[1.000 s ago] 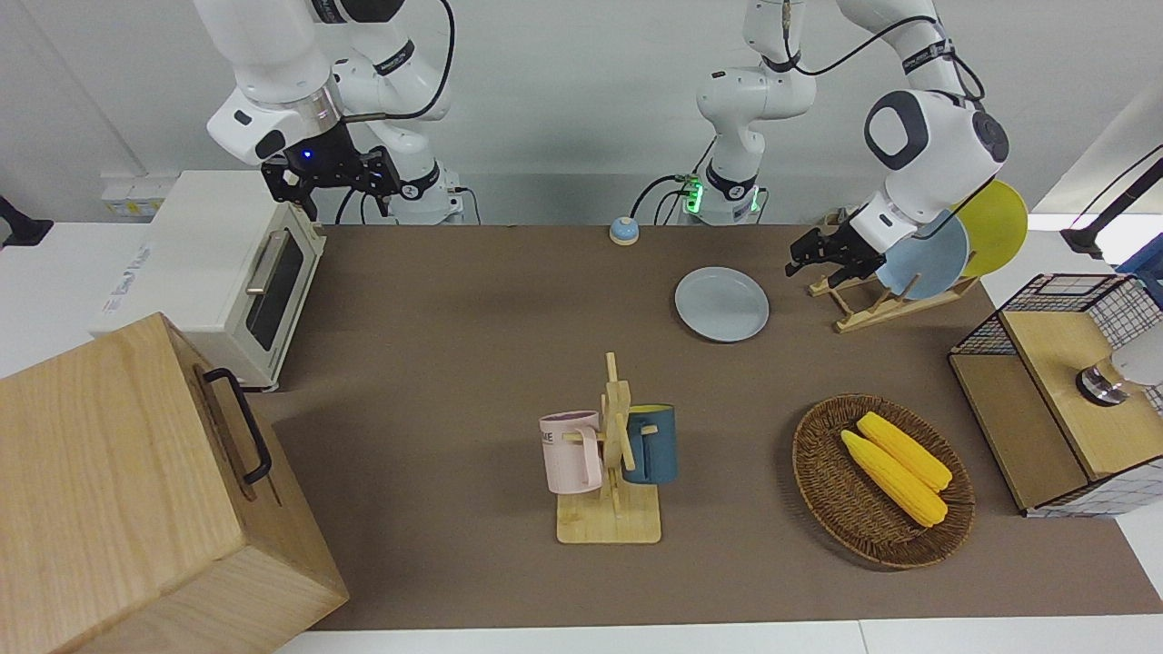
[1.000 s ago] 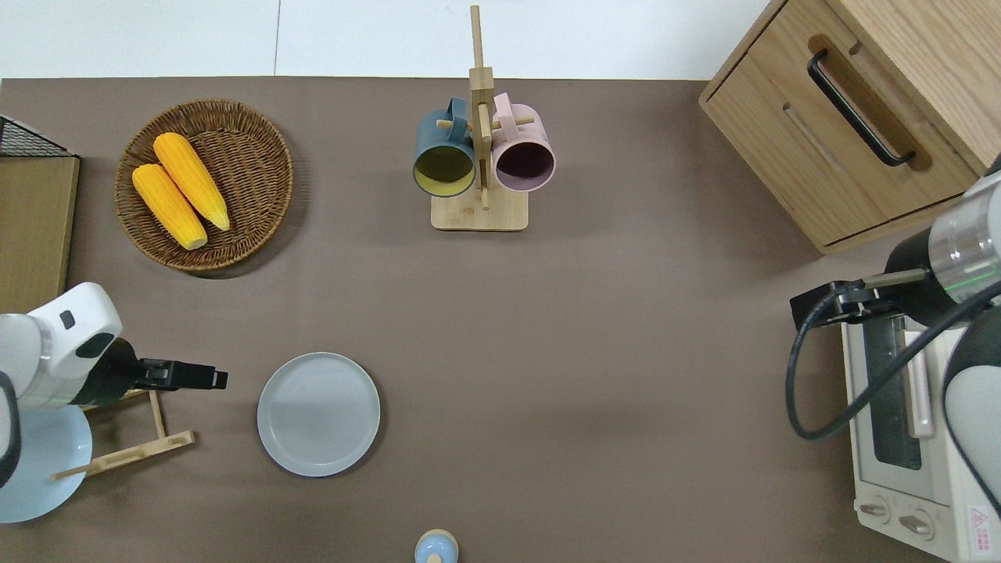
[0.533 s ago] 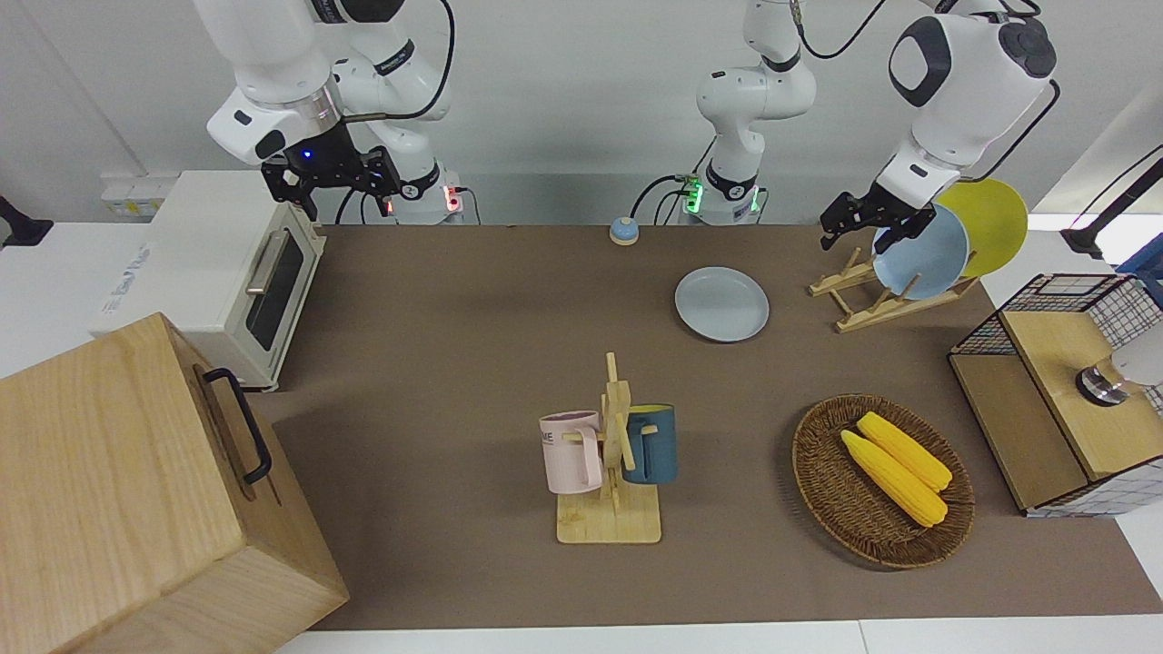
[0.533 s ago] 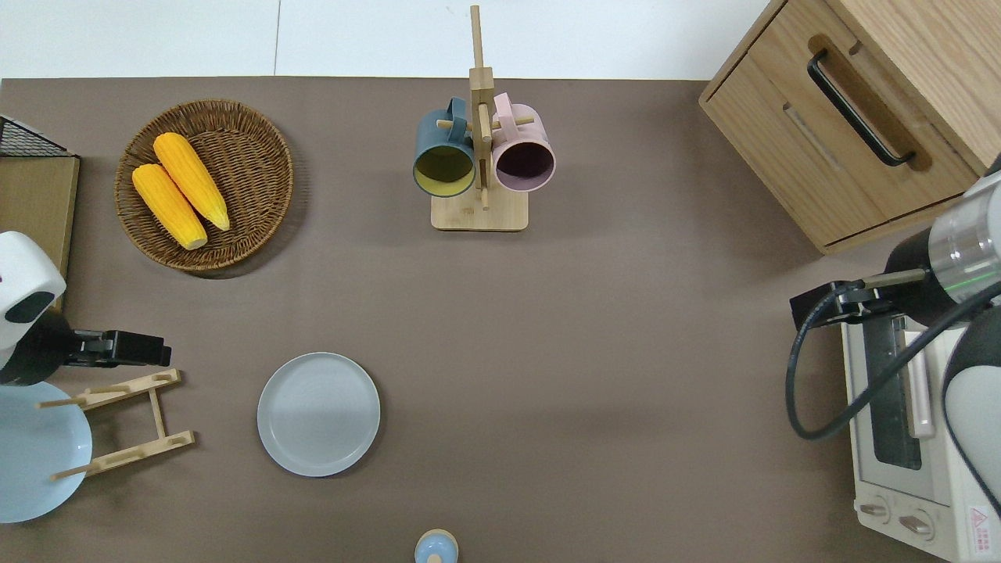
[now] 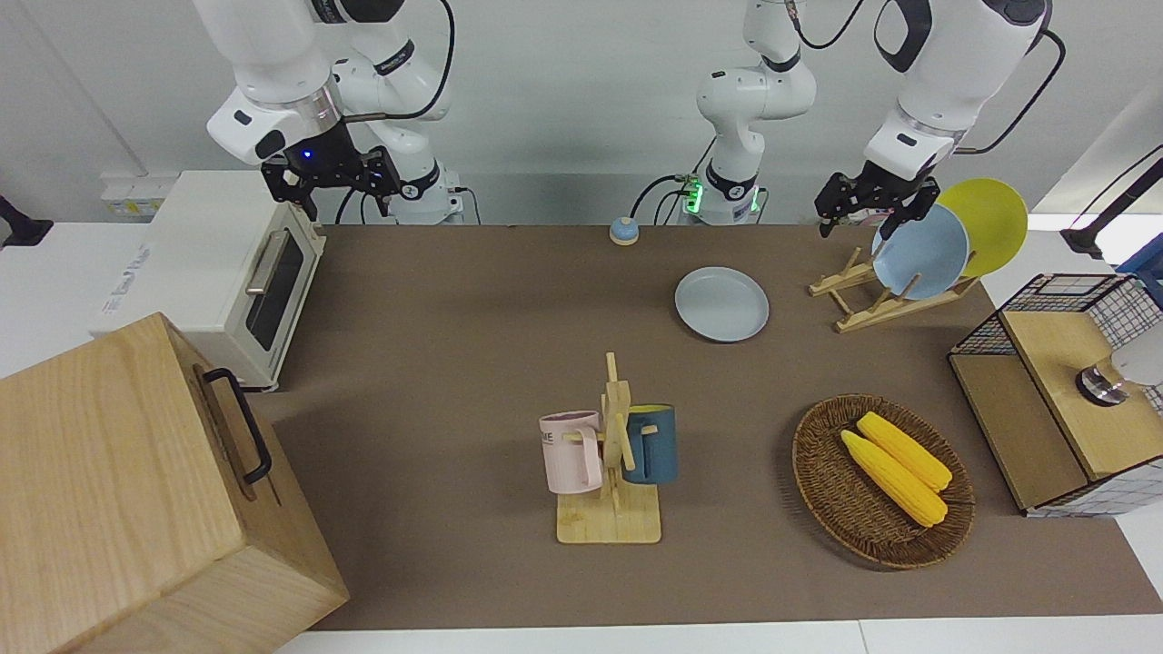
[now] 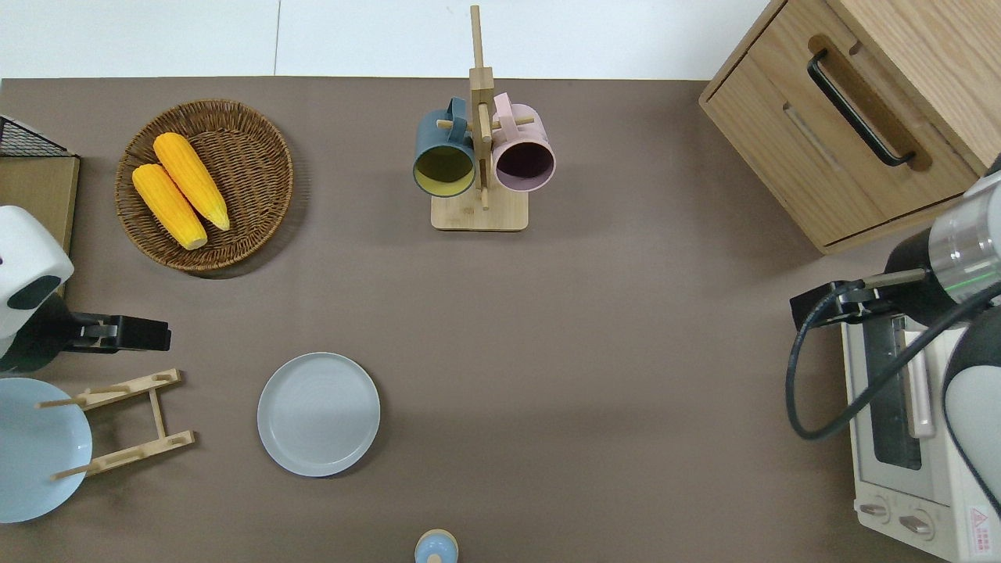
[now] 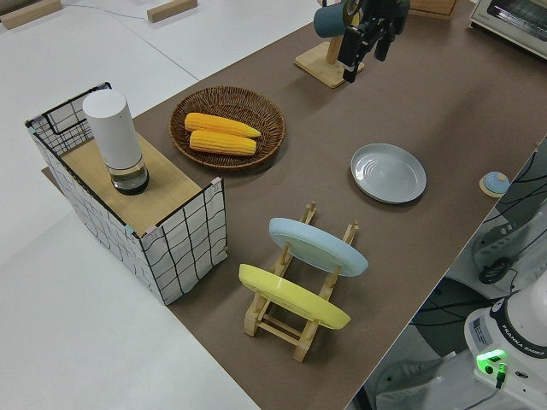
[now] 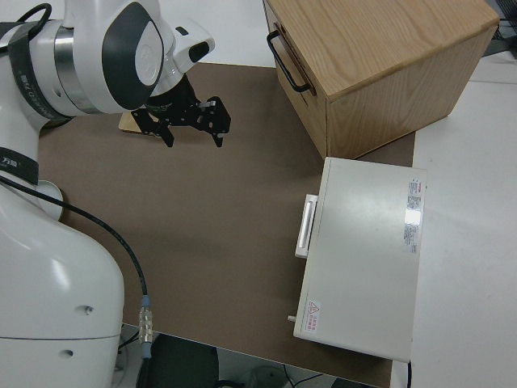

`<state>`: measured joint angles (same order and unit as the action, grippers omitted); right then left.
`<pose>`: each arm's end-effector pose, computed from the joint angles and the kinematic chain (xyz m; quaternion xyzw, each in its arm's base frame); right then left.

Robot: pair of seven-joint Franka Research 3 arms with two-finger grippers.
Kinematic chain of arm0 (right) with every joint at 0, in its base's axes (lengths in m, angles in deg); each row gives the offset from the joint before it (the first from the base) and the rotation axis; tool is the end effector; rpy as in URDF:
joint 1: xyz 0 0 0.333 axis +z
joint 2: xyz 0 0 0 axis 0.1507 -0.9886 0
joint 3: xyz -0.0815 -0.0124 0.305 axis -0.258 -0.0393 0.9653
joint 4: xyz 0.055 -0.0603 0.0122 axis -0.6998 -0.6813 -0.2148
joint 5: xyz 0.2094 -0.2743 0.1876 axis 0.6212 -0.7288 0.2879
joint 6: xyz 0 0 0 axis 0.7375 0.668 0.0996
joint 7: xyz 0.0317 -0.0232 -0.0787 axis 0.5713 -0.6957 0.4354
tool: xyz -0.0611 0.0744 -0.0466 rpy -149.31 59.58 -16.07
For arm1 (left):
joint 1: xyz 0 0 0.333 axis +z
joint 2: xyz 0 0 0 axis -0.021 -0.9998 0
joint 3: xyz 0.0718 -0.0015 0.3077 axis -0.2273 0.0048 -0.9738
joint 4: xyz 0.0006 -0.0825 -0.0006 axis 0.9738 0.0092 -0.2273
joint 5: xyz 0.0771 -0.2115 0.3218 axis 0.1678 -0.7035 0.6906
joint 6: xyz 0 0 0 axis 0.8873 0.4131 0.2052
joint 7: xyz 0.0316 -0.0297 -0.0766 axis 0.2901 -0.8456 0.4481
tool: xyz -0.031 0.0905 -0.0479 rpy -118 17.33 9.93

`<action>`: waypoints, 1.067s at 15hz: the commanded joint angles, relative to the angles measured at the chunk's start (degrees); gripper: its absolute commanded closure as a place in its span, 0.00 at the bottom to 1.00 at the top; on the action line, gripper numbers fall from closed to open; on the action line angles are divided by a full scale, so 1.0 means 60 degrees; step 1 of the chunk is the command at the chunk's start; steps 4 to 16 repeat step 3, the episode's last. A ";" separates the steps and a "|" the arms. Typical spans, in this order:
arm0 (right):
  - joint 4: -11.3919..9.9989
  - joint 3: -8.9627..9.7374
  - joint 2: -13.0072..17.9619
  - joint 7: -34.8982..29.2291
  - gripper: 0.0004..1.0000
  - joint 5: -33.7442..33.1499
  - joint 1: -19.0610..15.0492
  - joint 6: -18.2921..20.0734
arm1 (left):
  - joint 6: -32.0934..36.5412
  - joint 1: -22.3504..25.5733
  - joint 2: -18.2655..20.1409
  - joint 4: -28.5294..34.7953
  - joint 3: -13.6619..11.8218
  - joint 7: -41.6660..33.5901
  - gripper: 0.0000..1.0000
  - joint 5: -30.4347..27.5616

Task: Pick gray plate from low plate rack and place it on table with left arm
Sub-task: 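Open the left gripper and withdraw it toward the rack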

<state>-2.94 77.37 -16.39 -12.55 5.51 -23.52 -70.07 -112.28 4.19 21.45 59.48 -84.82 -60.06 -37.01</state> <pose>0.5376 0.0615 0.6420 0.9975 0.0413 -0.0558 0.0133 0.5124 -0.0102 0.5935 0.9995 -0.0266 -0.0081 0.0151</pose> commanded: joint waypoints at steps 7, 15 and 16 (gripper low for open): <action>0.0069 0.0188 0.0019 -0.0113 0.02 -0.0061 -0.0220 0.0103 | 0.0350 -0.0088 -0.0184 -0.0430 -0.0008 0.0525 0.01 0.0134; 0.0069 0.0188 0.0019 -0.0113 0.02 -0.0061 -0.0220 0.0103 | 0.0350 -0.0088 -0.0184 -0.0430 -0.0008 0.0525 0.01 0.0134; 0.0069 0.0188 0.0019 -0.0113 0.02 -0.0061 -0.0220 0.0103 | 0.0350 -0.0088 -0.0184 -0.0430 -0.0008 0.0525 0.01 0.0134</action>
